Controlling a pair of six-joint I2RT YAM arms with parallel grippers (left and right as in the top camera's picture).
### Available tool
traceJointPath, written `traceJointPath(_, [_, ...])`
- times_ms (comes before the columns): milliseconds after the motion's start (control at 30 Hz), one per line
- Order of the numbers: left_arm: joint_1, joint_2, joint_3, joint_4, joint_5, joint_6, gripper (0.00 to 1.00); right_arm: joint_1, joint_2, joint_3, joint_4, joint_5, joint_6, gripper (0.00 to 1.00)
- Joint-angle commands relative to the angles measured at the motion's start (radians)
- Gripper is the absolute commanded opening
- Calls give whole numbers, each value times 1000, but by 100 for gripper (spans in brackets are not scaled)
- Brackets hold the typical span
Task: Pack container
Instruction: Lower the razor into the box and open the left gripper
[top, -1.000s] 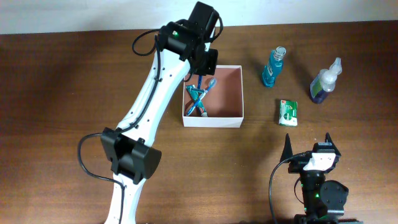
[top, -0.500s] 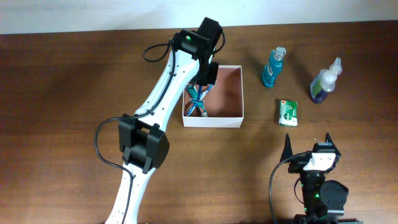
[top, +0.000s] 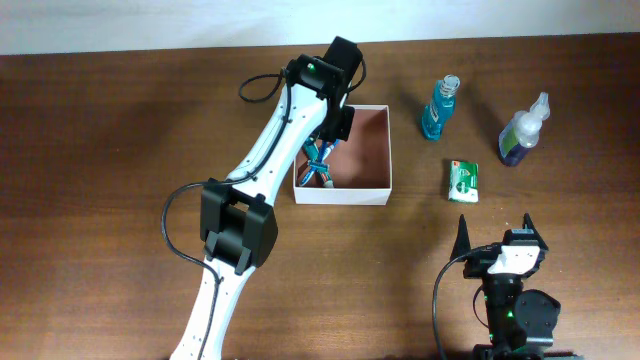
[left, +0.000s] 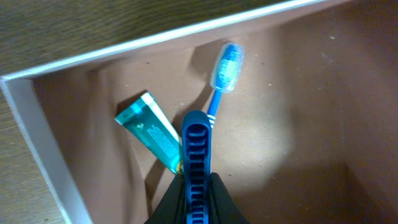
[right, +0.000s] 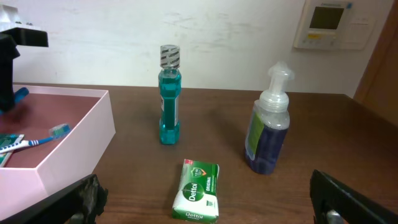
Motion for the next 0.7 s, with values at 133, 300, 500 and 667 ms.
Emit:
traceJointPath(133, [-4,26,5,2,-42,0,7,5,-9,-5,-3,-13,-6,98])
traceJointPath(300, [-4,63,5,-11,-41,0,7,5,-9,-5,-3,-13,-6,98])
traceJointPath(500, [-4,77,5,-19,-41,1,8,5,-9,-5,-3,-13,-6,98])
traceJointPath(667, [-4,77,5,-18,-41,1,14,5,-9,-5,-3,-13,-6,98])
